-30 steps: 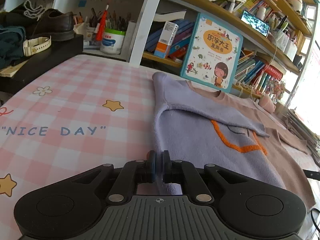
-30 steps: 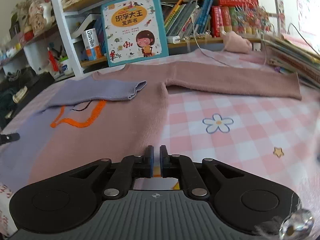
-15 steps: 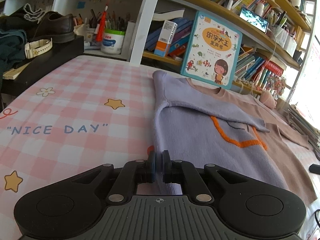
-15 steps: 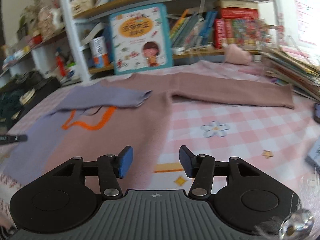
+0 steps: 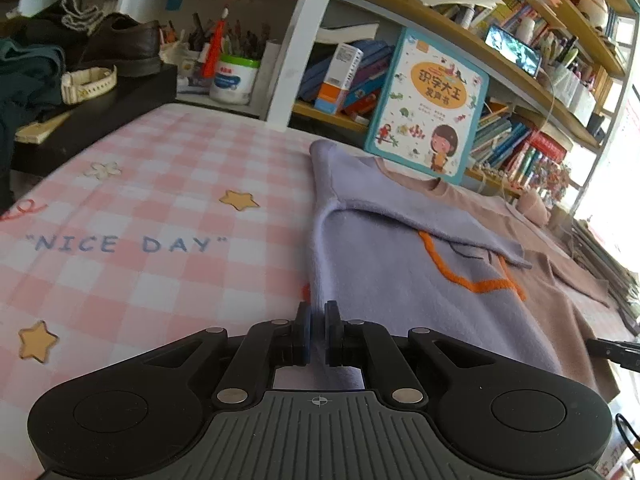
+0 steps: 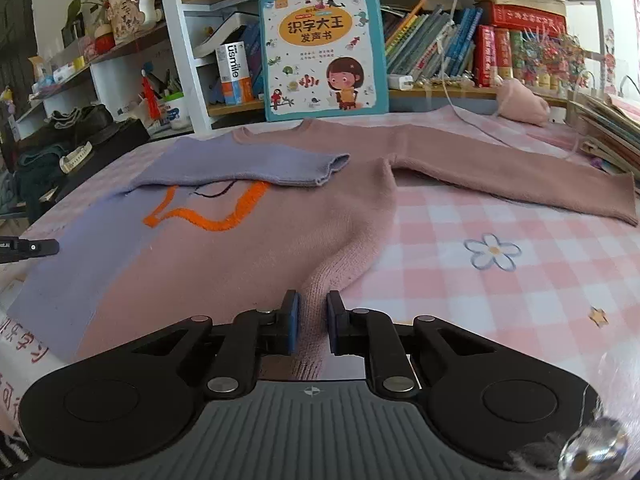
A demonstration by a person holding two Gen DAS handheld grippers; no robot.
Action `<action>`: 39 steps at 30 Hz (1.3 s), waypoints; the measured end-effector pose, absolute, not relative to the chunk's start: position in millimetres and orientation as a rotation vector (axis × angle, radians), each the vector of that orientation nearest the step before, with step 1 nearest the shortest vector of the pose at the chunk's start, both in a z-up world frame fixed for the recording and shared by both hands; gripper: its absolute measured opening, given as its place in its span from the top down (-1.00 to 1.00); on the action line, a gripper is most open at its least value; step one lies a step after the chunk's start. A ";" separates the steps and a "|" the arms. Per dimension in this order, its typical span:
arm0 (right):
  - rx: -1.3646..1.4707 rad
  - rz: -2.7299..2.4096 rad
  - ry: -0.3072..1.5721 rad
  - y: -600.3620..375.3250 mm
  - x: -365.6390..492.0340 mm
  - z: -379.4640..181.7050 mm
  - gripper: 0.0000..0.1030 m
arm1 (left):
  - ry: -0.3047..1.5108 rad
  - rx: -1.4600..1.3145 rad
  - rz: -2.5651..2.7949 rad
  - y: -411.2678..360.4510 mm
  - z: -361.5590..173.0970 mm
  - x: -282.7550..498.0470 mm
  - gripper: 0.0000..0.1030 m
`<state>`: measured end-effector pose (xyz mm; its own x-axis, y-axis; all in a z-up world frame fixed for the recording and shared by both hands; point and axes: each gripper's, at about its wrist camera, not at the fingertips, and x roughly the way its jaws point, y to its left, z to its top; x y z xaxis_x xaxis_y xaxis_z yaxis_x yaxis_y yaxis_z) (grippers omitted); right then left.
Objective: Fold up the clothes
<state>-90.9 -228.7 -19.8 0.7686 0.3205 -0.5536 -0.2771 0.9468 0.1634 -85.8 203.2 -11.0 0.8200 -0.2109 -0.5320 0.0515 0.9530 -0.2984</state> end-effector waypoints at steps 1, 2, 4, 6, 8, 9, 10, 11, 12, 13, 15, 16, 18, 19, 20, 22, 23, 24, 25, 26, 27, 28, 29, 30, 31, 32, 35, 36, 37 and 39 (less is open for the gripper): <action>0.074 0.327 0.608 -225.8 -88.3 -20.5 0.75 | 0.588 -0.270 -0.128 204.6 -9.8 -86.6 0.91; 0.072 0.331 0.603 -223.0 -86.3 -21.1 0.75 | 0.583 -0.260 -0.111 206.6 -8.5 -87.5 0.91; 0.055 0.336 0.598 -216.7 -84.8 -20.9 0.75 | 0.582 -0.272 -0.102 212.8 -7.7 -88.4 0.91; 0.029 0.337 0.593 -210.7 -84.7 -20.2 0.75 | 0.589 -0.289 -0.101 217.7 -8.5 -88.4 0.90; 0.013 0.329 0.592 -210.3 -87.1 -19.8 0.75 | 0.598 -0.294 -0.099 218.6 -10.3 -87.4 0.91; 0.015 0.326 0.594 -211.6 -88.1 -19.8 0.75 | 0.600 -0.288 -0.093 217.5 -10.8 -86.9 0.89; 0.025 0.322 0.600 -214.4 -88.9 -19.7 0.72 | 0.601 -0.283 -0.088 216.5 -11.3 -86.3 0.85; 0.036 0.318 0.608 -217.8 -89.8 -19.4 0.68 | 0.593 -0.271 -0.081 214.6 -9.2 -86.8 0.83; 0.043 0.314 0.608 -220.9 -91.7 -18.8 0.59 | 0.585 -0.259 -0.075 212.6 -7.1 -87.3 0.77; 0.047 0.311 0.601 -223.5 -94.6 -17.9 0.43 | 0.572 -0.248 -0.064 211.1 -3.9 -88.7 0.61; 0.053 0.304 0.587 -228.9 -100.3 -16.2 0.09 | 0.533 -0.207 -0.031 204.1 5.9 -94.1 0.11; 0.053 0.299 0.580 -231.2 -103.1 -15.7 0.02 | 0.509 -0.181 -0.026 199.1 10.9 -97.0 -0.21; 0.044 0.283 0.574 -234.7 -106.4 -15.6 -0.03 | 0.469 -0.125 -0.031 187.7 20.1 -102.3 -0.35; 0.045 0.273 0.570 -236.8 -107.5 -15.0 -0.10 | 0.453 -0.095 -0.041 181.3 24.1 -104.6 -0.40; 0.050 0.263 0.562 -239.5 -108.4 -13.8 -0.15 | 0.446 -0.063 -0.056 172.7 27.2 -105.5 -0.47; 0.061 0.243 0.547 -244.8 -110.3 -11.5 -0.30 | 0.431 -0.013 -0.096 155.4 31.3 -107.0 -0.69; 0.067 0.232 0.538 -247.9 -111.0 -10.4 -0.36 | 0.424 0.006 -0.121 146.8 32.3 -107.8 -0.72; 0.073 0.219 0.528 -251.4 -111.6 -9.2 -0.45 | 0.421 0.020 -0.154 138.4 31.7 -108.0 -0.78; 0.080 0.207 0.518 -254.8 -112.3 -8.1 -0.47 | 0.422 0.034 -0.182 130.8 29.7 -107.1 -0.84; 0.086 0.191 0.509 -258.6 -112.2 -7.3 -0.47 | 0.422 0.048 -0.210 123.2 27.5 -106.2 -0.85; 0.090 0.173 0.502 -262.6 -111.6 -6.9 -0.54 | 0.425 0.066 -0.230 115.9 24.1 -104.8 -0.86; 0.098 0.154 0.495 -267.7 -110.5 -6.8 -0.61 | 0.433 0.083 -0.241 109.4 20.4 -103.3 -0.87; 0.109 0.133 0.490 -273.6 -108.9 -7.0 -0.61 | 0.445 0.102 -0.247 103.7 16.6 -100.7 -0.87; 0.122 0.112 0.487 -280.1 -106.9 -7.6 -0.62 | 0.455 0.113 -0.248 99.0 12.8 -99.9 -0.87; 0.138 0.091 0.487 -287.2 -104.3 -8.6 -0.62 | 0.464 0.118 -0.249 96.8 10.0 -98.7 -0.87; 0.154 0.070 0.488 -294.4 -101.7 -9.5 -0.62 | 0.473 0.123 -0.251 94.7 7.3 -97.5 -0.87; 0.189 0.008 0.484 -316.7 -93.2 -11.0 -0.62 | 0.480 0.112 -0.248 96.3 0.8 -96.0 -0.87; 0.194 -0.007 0.482 -323.3 -90.1 -11.7 -0.62 | 0.481 0.106 -0.243 97.8 -1.1 -95.6 -0.87; 0.199 -0.022 0.481 -330.1 -86.5 -12.2 -0.62 | 0.482 0.099 -0.238 99.6 -2.4 -95.1 -0.87; 0.217 -0.052 0.483 -344.0 -78.7 -12.0 -0.62 | 0.481 0.084 -0.231 102.6 -3.9 -94.0 -0.87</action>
